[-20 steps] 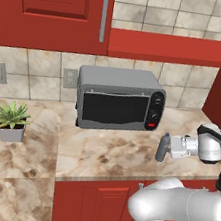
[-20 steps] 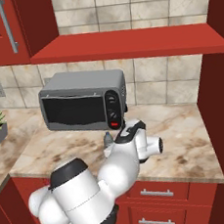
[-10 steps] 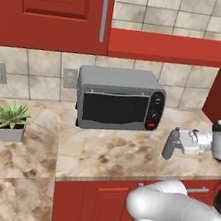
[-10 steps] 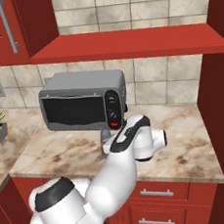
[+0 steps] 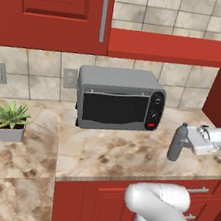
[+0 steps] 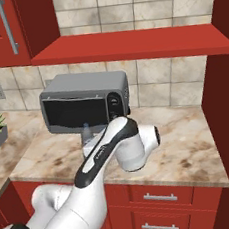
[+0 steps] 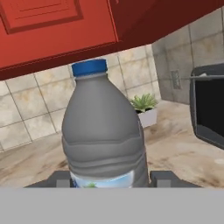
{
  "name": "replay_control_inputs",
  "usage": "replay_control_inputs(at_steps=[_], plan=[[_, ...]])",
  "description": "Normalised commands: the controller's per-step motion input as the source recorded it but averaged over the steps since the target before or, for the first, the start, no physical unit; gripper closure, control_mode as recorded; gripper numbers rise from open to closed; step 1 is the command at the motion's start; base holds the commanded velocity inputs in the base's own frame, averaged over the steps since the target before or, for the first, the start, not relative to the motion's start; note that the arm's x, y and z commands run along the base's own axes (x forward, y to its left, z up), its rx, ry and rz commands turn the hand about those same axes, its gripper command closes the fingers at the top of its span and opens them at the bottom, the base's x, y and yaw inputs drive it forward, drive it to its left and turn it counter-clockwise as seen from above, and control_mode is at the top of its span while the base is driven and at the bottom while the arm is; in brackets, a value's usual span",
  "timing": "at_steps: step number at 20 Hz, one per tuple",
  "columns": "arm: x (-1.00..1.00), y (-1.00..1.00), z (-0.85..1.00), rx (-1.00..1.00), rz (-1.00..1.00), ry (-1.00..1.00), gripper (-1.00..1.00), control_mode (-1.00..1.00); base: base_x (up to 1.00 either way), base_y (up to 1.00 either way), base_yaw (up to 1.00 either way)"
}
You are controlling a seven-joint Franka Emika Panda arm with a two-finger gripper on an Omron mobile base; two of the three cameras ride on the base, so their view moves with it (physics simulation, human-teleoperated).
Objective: Take the bottled waters from the counter and place them in the freezer to freeze. Close the freezer door after placing the bottles.
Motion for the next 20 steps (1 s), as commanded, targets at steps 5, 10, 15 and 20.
replay_control_inputs(at_steps=[5, 10, 15, 20], plan=[[-0.97, 0.31, 0.77, -0.02, 0.00, -0.05, 1.00, -1.00, 0.00, 0.00, 0.00], [-0.48, 0.09, 0.61, -0.26, 0.00, -0.11, 1.00, -1.00, 0.00, 0.00, 0.00], [-0.32, 0.00, 0.08, -0.18, 0.00, -0.02, 1.00, -1.00, 0.00, 0.00, 0.00], [-0.20, -0.07, 0.00, 0.01, 0.00, 0.00, 1.00, -1.00, 0.00, 0.00, 0.00]])
